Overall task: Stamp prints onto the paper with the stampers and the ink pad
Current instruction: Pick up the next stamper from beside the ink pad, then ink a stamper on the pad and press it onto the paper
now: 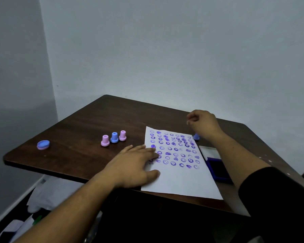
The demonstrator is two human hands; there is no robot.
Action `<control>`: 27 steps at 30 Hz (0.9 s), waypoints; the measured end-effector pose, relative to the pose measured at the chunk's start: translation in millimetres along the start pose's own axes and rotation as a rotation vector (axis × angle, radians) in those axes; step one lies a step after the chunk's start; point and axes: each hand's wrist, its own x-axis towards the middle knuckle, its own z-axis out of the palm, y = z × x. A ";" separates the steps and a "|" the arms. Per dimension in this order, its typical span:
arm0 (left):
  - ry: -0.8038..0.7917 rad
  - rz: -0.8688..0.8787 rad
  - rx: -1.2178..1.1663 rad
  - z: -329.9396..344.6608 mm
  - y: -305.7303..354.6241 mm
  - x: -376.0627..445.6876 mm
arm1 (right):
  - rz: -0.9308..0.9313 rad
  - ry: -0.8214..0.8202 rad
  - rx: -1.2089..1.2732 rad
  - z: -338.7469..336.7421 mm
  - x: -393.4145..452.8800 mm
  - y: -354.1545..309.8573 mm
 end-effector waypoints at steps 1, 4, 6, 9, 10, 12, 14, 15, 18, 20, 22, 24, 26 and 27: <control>0.001 -0.002 -0.001 0.2 -0.6 -0.1 | 0.002 0.008 -0.016 -2.4 0.4 6.7; -0.003 -0.001 0.006 1.1 -1.0 0.6 | 0.018 0.033 -0.034 -8.1 0.9 25.9; -0.004 -0.001 0.010 0.9 -1.7 0.2 | 0.046 0.040 -0.033 -8.8 1.5 36.8; -0.012 0.000 0.018 0.4 -1.6 0.6 | 0.086 0.051 -0.052 -9.3 1.8 50.1; -0.015 0.000 0.019 0.3 -1.5 0.9 | 0.096 0.056 -0.060 -9.3 1.6 54.0; -0.014 0.000 0.018 -0.2 -1.5 0.8 | 0.102 0.058 -0.070 -8.7 0.9 60.4; -0.012 0.003 0.017 -0.4 -1.4 0.8 | 0.104 0.048 -0.079 -7.7 -0.7 64.8; -0.011 0.006 0.017 -0.4 -1.3 0.8 | 0.109 0.042 -0.084 -7.2 -1.8 66.1; -0.006 0.012 0.021 -0.9 -0.8 0.7 | 0.114 0.034 -0.092 -5.8 -4.0 67.4; -0.008 0.015 0.020 -1.4 -0.6 0.2 | 0.107 0.034 -0.087 -4.9 -6.0 67.6; -0.014 0.014 0.013 -2.1 -0.4 -0.6 | 0.094 0.020 -0.078 -3.3 -8.0 68.1; -0.018 0.014 0.012 -2.5 0.1 -1.1 | 0.084 0.000 -0.076 -1.8 -9.5 69.1; -0.018 0.014 0.014 -2.9 0.9 -1.3 | 0.080 -0.011 -0.088 -0.2 -9.6 70.6; -0.018 0.014 0.015 -3.0 1.2 -1.2 | 0.081 -0.012 -0.094 0.7 -9.7 71.3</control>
